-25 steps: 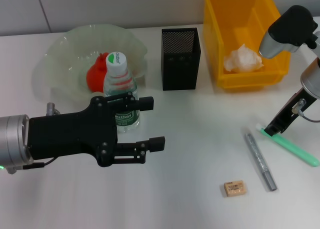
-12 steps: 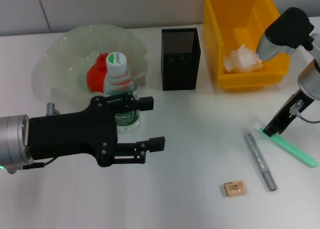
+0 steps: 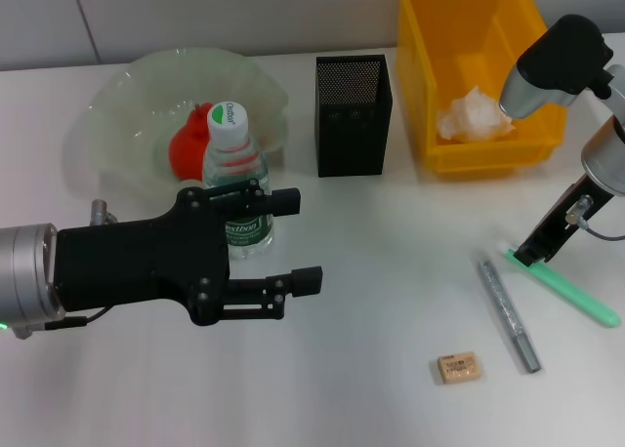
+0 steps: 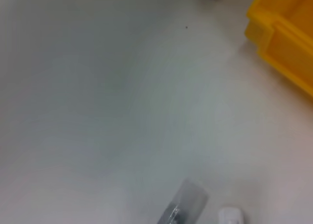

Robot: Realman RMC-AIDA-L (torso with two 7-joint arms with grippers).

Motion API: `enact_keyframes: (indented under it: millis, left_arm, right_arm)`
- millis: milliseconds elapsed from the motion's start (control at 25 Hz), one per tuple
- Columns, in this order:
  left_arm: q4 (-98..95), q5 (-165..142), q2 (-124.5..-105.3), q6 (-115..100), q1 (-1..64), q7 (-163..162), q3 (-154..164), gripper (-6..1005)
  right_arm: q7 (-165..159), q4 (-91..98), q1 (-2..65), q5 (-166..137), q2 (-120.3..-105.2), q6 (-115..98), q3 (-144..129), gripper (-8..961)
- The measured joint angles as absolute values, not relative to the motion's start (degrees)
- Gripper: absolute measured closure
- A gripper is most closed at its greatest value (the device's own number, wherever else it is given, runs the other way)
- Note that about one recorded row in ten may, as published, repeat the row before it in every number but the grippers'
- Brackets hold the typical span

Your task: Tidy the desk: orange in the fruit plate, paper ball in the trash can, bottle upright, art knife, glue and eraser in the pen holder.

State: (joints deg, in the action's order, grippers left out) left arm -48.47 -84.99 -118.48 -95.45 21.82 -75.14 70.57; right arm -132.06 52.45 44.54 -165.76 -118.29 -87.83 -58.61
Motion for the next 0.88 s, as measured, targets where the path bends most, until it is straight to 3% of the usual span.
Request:
enact_keyframes:
  millis: [880]
  left_arm:
    - [-48.51, -84.99, -118.5, -95.12, 22.06, -74.78, 70.53, 187]
  right_arm:
    - [-133.38, 65.06, 43.12, -164.22, -118.3, -92.08, -57.64, 912]
